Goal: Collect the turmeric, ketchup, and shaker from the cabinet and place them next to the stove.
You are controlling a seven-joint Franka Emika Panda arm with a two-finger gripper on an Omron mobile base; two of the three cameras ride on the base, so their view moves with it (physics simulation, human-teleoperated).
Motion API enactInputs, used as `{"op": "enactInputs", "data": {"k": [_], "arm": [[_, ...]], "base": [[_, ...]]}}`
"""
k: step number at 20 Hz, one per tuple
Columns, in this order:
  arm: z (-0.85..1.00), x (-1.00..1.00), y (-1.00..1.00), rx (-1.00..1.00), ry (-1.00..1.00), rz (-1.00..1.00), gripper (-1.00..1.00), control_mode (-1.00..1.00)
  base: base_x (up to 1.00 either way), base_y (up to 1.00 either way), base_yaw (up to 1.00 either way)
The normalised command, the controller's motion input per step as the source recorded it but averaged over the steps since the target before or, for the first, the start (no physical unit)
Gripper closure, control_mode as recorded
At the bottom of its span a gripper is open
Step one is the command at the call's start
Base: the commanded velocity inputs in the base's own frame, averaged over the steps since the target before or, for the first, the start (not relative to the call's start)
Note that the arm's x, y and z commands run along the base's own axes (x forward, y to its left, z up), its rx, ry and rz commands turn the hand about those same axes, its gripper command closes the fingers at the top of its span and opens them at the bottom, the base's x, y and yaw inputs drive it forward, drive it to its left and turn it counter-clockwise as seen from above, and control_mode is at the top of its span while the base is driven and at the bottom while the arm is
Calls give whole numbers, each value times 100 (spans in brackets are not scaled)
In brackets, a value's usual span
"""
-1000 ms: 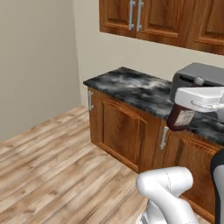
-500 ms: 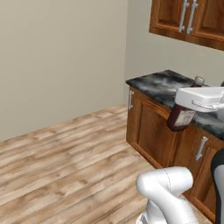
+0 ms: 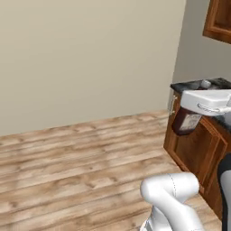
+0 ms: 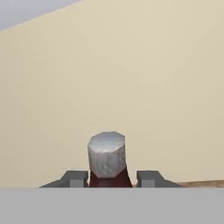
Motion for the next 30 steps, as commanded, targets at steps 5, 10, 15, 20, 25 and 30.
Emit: {"op": "enactInputs", "data": {"k": [5,10,15,20,25,30], "arm": [[0,0,0,0,0,0,100,100],[0,0,0,0,0,0,100,100],[0,0,0,0,0,0,100,100],[0,0,0,0,0,0,100,100],[0,0,0,0,0,0,100,100],[0,0,0,0,0,0,100,100]], "base": [[21,31,42],[19,35,42],[21,31,44],[20,30,45],[21,32,44],[26,30,44]]}}
